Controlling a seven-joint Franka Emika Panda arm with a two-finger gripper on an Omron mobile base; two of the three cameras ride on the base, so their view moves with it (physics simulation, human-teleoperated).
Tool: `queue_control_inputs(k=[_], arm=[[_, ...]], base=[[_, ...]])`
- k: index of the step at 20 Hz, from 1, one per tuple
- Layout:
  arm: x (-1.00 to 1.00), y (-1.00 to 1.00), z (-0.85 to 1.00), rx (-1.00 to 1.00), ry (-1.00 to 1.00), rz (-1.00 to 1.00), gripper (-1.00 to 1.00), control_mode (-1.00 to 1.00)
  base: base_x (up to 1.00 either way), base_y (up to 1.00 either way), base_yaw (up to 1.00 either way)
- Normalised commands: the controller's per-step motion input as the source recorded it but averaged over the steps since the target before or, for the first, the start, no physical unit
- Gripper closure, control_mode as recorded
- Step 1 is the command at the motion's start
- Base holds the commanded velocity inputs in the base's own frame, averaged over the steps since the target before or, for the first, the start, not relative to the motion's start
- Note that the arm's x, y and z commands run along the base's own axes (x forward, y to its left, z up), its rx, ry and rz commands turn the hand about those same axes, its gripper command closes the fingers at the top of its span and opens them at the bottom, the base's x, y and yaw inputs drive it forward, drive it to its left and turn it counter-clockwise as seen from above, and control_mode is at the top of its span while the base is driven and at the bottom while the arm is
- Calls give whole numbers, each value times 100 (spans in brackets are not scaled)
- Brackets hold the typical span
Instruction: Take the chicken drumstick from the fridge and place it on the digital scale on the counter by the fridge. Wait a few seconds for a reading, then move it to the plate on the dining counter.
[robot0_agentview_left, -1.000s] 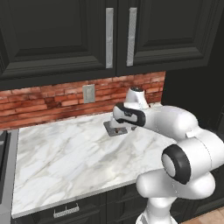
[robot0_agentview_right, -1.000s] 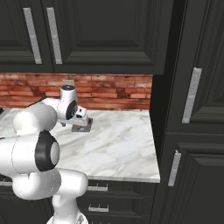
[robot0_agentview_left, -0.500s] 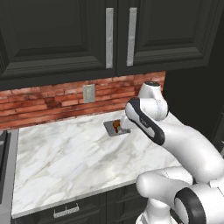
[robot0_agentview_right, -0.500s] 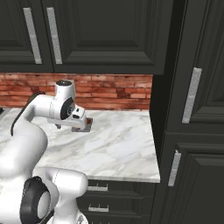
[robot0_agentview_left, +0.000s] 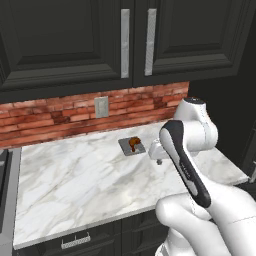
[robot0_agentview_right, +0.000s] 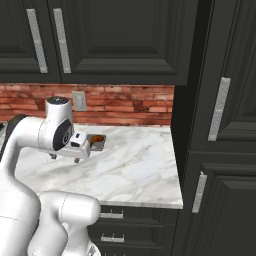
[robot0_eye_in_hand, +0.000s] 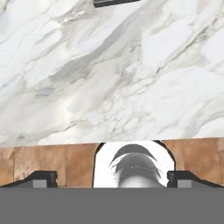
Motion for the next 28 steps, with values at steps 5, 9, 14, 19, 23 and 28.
queue_control_inputs(k=[5,9,14,19,23,28], arm=[[-89,0,91,-5,0,4,-100,-100],[-58,0,64,-1,0,1,-100,-100],[-7,0,6,0,-2,0,-100,-100],[0,0,0,0,0,0,-100,-100],[0,0,0,0,0,0,-100,-100],[0,0,0,0,0,0,-100,-100]], base=[[0,0,0],[0,0,0],[0,0,0],[0,0,0],[0,0,0],[0,0,0]])
